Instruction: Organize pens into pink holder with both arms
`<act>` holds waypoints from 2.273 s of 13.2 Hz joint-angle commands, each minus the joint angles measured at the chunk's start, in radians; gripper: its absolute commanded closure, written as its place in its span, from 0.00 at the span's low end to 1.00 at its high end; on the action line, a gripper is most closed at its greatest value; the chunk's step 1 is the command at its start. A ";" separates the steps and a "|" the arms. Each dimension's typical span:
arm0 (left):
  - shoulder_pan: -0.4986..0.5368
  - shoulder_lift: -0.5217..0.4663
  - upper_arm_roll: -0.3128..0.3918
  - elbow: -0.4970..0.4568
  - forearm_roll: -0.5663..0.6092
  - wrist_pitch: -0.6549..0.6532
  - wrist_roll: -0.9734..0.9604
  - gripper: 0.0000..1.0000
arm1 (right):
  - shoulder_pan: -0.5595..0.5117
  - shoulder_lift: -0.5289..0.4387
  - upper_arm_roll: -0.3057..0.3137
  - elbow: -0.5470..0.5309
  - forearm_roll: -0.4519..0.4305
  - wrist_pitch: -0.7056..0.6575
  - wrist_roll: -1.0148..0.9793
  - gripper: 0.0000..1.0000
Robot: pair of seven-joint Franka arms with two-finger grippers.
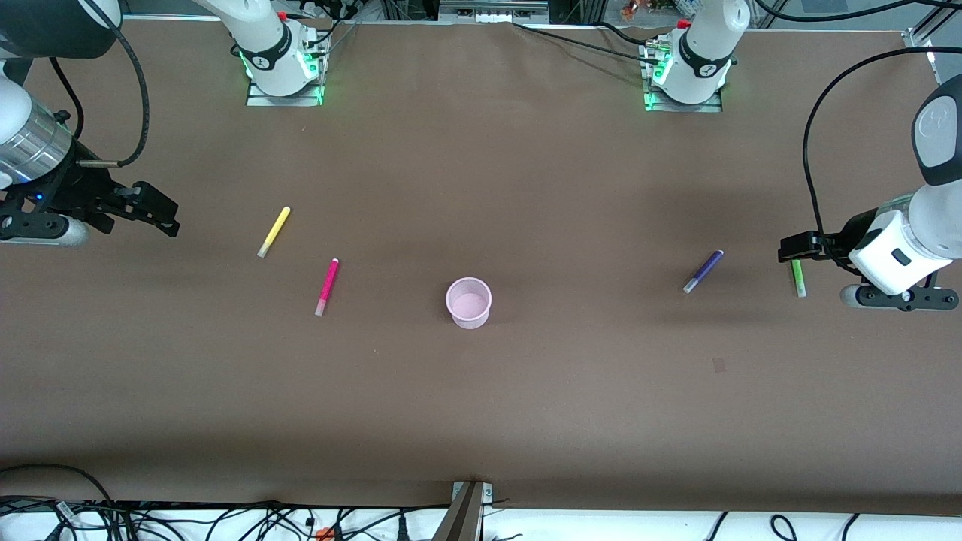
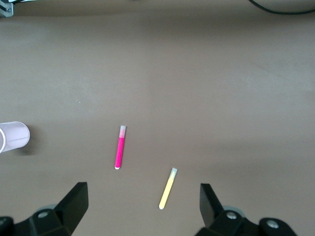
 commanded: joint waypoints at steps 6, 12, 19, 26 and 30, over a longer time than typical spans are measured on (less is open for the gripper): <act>0.000 -0.005 -0.003 0.011 0.023 -0.006 0.007 0.00 | 0.000 0.006 0.004 0.023 -0.004 -0.004 0.013 0.00; 0.013 0.027 -0.005 -0.130 0.023 0.058 0.081 0.00 | 0.002 0.022 0.007 0.020 0.004 0.046 0.019 0.00; 0.006 -0.009 -0.021 -0.449 0.014 0.231 0.316 0.00 | 0.002 0.232 0.009 0.018 -0.005 0.090 -0.043 0.00; 0.056 -0.034 -0.052 -0.554 -0.003 0.365 0.042 0.00 | 0.075 0.413 0.018 -0.038 0.127 0.222 0.131 0.00; 0.050 0.012 -0.052 -0.552 -0.015 0.448 -0.508 0.00 | 0.141 0.444 0.018 -0.190 0.139 0.395 0.304 0.00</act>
